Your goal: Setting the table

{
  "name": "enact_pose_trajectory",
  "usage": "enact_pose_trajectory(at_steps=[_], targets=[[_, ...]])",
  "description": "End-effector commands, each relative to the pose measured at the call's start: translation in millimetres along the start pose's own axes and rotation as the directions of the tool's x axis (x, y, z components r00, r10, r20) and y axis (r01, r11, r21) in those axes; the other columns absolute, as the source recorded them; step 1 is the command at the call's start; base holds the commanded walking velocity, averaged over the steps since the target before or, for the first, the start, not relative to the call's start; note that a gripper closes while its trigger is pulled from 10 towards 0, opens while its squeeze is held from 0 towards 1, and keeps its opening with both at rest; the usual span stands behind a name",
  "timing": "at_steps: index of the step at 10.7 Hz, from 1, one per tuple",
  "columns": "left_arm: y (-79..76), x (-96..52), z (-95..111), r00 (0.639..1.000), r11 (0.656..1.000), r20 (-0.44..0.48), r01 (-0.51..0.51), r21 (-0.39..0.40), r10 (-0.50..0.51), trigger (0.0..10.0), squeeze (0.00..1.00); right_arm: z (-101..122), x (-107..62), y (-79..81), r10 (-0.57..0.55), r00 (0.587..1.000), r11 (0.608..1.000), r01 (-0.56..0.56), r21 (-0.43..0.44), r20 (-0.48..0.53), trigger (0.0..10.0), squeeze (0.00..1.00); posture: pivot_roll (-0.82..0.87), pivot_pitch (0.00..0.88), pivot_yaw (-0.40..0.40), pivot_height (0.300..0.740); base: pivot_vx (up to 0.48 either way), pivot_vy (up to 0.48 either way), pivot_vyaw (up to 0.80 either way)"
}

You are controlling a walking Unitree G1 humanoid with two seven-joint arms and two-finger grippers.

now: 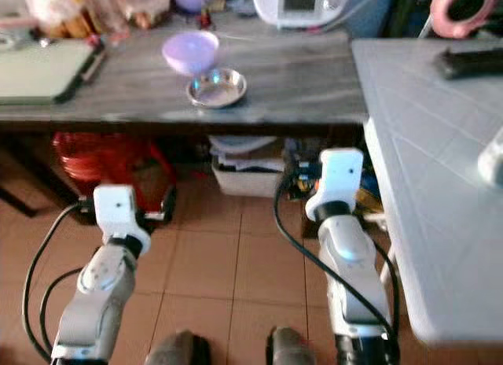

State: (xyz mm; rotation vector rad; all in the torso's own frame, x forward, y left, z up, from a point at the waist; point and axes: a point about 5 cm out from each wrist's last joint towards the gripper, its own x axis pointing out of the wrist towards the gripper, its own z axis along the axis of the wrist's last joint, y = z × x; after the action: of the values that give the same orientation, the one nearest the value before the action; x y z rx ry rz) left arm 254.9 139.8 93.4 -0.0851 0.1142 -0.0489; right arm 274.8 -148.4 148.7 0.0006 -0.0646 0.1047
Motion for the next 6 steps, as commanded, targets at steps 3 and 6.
enact_pose_trajectory(at_steps=[3, 6], targets=[[13.5, 4.7, 15, 0.997, 0.999, 0.064, -0.043, 0.019, 0.042, 10.0, 0.00, -4, 5.7, 0.4, -0.002, 1.000, 1.000, 0.002, -0.012, -0.006, 10.0, 0.00, 0.01, 0.039, 0.077, 0.740, 0.000, 0.000, 0.00], [23.8, -4.9, 20, 0.995, 0.998, 0.087, -0.061, 0.034, 0.058, 10.0, 0.00, -11, 5.3, -20.2, -0.064, 0.996, 0.998, 0.062, -0.029, -0.057, 10.0, 0.00, 0.01, 0.069, 0.072, 0.740, 0.000, -0.320, 0.00]])
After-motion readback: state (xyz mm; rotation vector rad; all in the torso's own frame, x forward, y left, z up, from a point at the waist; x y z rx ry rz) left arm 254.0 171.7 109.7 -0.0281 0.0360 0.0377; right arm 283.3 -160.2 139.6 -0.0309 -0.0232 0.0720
